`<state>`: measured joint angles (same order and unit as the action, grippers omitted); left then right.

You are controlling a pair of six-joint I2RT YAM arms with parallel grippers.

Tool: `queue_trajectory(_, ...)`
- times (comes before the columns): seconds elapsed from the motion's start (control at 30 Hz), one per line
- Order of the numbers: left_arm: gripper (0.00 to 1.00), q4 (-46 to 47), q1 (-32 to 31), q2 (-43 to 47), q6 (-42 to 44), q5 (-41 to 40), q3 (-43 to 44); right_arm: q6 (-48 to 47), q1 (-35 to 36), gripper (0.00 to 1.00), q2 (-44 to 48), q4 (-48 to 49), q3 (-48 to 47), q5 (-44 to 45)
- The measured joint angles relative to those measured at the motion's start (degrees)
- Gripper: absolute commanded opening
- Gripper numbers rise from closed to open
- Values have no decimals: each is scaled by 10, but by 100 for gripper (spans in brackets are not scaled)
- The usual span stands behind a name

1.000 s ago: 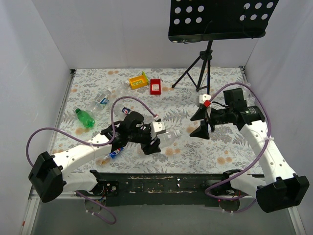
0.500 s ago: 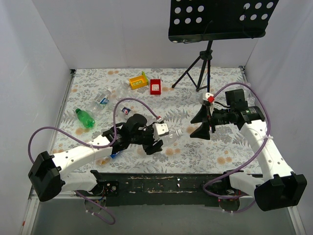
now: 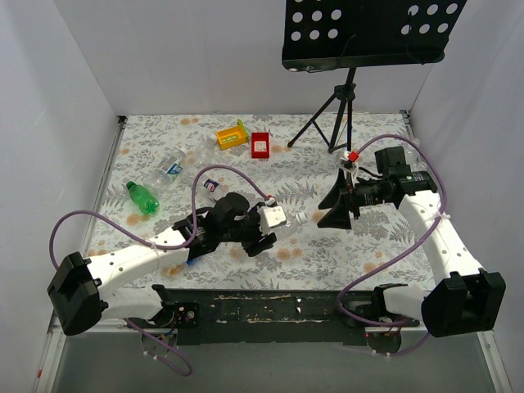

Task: Unscrew the bottle caps
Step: Unscrew the bottle cap from the plastic bottle.

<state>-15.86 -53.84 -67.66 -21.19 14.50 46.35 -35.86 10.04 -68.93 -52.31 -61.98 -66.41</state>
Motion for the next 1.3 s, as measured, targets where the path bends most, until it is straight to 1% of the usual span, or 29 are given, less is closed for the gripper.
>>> queue_trajectory(0.27, 13, 10, -11, -3, 1, -32, 0, 63, -9, 82, -8, 37, 11, -16)
queue_trajectory(0.43, 13, 13, -18, -12, 6, -54, 2, 128, -9, 81, -9, 75, 35, -16)
queue_trajectory(0.6, 13, 14, -25, -28, 9, -67, 12, 183, -9, 81, -17, 104, 37, -9)
queue_trajectory(0.8, 13, 17, -31, -47, 14, -77, 23, 251, -6, 81, -17, 153, 46, 14)
queue_trajectory(1.07, 13, 19, -38, -65, 15, -81, 37, 301, 26, 77, -33, 179, 48, 54)
queue_trajectory(1.13, 13, 21, -39, -67, 15, -82, 39, 308, 32, 74, -37, 179, 48, 59)
queue_trajectory(1.2, 12, 24, -40, -67, 15, -84, 40, 315, 33, 66, -37, 180, 48, 61)
queue_trajectory(1.3, 13, 26, -40, -67, 16, -86, 40, 322, 33, 44, -38, 183, 48, 61)
